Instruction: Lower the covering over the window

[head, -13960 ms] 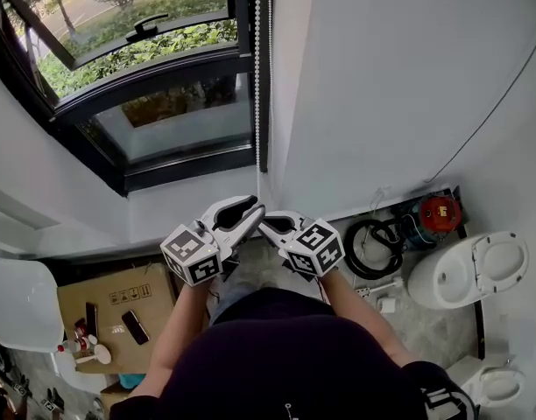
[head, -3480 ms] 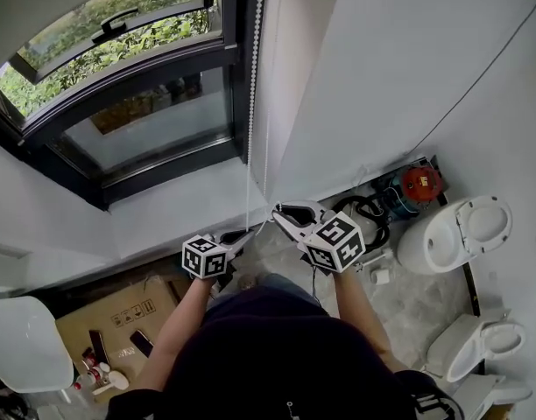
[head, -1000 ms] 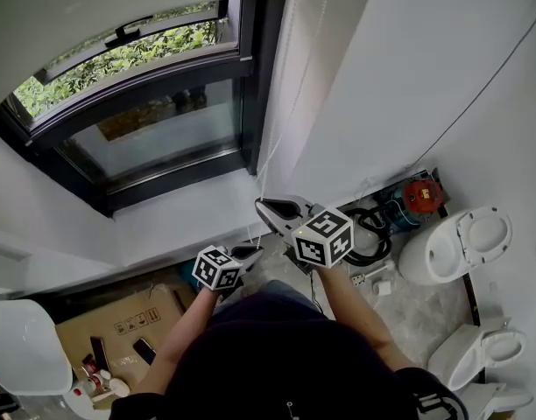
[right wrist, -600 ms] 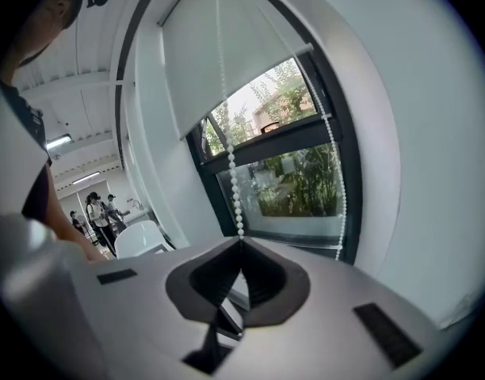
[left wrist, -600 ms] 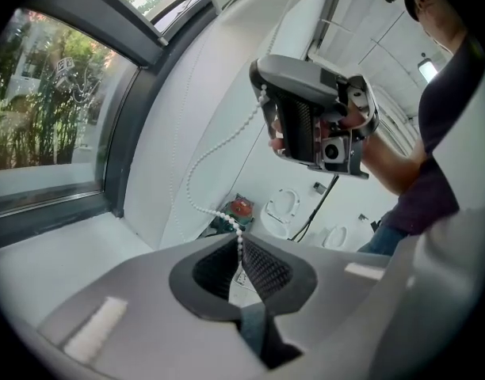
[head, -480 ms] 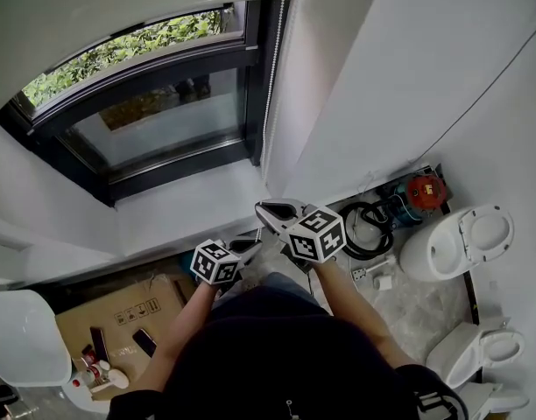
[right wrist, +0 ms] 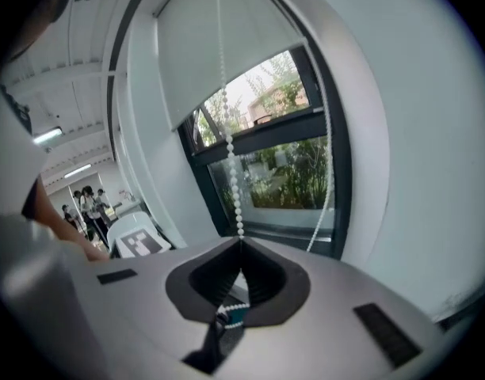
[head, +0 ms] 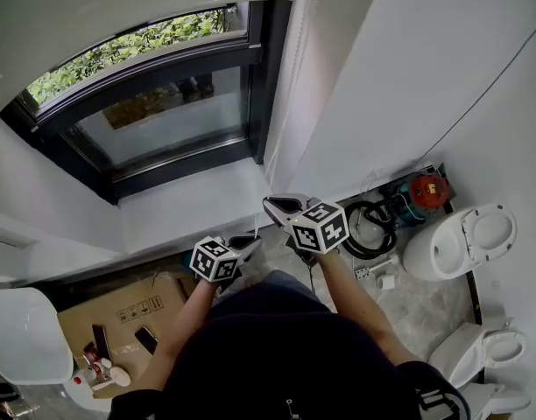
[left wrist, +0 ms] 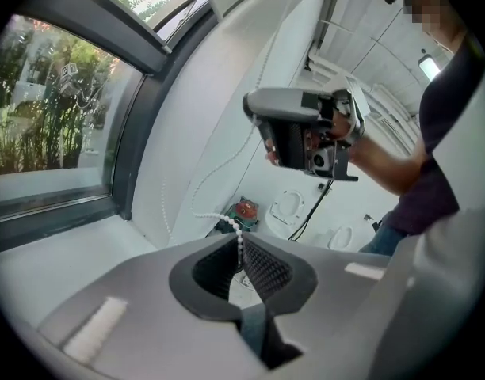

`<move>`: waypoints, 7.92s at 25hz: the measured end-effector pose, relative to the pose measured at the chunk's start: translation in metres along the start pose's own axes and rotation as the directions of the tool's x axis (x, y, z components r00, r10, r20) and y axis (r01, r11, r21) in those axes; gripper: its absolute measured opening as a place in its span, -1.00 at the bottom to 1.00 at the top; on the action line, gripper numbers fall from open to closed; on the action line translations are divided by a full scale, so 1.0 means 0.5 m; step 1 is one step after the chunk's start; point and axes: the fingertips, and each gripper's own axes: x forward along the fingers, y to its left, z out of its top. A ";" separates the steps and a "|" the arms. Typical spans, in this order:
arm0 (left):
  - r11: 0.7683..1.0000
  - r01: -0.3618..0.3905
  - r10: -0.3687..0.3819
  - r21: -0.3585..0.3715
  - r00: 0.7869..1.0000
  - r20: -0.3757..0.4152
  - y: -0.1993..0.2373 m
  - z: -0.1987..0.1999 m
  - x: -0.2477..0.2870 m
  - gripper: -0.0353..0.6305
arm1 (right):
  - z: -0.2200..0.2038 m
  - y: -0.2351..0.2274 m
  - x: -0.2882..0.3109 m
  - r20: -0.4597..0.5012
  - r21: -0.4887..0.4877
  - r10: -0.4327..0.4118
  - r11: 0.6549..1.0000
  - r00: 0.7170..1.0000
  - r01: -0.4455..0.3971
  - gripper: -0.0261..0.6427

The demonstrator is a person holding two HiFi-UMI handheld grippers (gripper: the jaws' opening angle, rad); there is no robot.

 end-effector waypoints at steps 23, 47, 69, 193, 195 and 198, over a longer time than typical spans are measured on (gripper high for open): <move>0.977 -0.210 0.213 -0.038 0.974 0.073 0.080 0.033 -0.041 -0.50 | -0.224 -0.013 0.050 -0.239 0.110 0.022 0.994 0.971 0.004 -0.88; 0.966 -0.224 0.127 0.130 0.847 0.516 -0.024 0.388 -0.157 -0.44 | -0.234 0.000 0.065 -0.259 0.103 0.038 0.995 0.965 -0.012 -0.88; 0.966 -0.021 -0.096 0.256 0.894 0.438 -0.139 0.459 -0.089 -0.86 | -0.263 -0.008 0.036 -0.284 0.087 0.015 0.996 0.959 0.010 -0.89; 0.999 -0.045 0.046 0.009 0.995 -0.092 -0.047 0.065 0.071 -0.86 | -0.088 -0.098 -0.025 -0.041 -0.041 -0.136 0.990 0.990 0.134 -0.89; 0.997 -0.071 0.072 0.011 0.995 -0.072 -0.044 0.071 0.071 -0.86 | -0.097 -0.103 -0.026 -0.049 -0.036 -0.127 0.991 0.991 0.125 -0.89; 0.989 -0.142 0.142 0.041 0.990 -0.008 -0.036 0.097 0.068 -0.85 | -0.099 -0.109 -0.031 -0.059 -0.039 -0.109 0.994 0.992 0.107 -0.89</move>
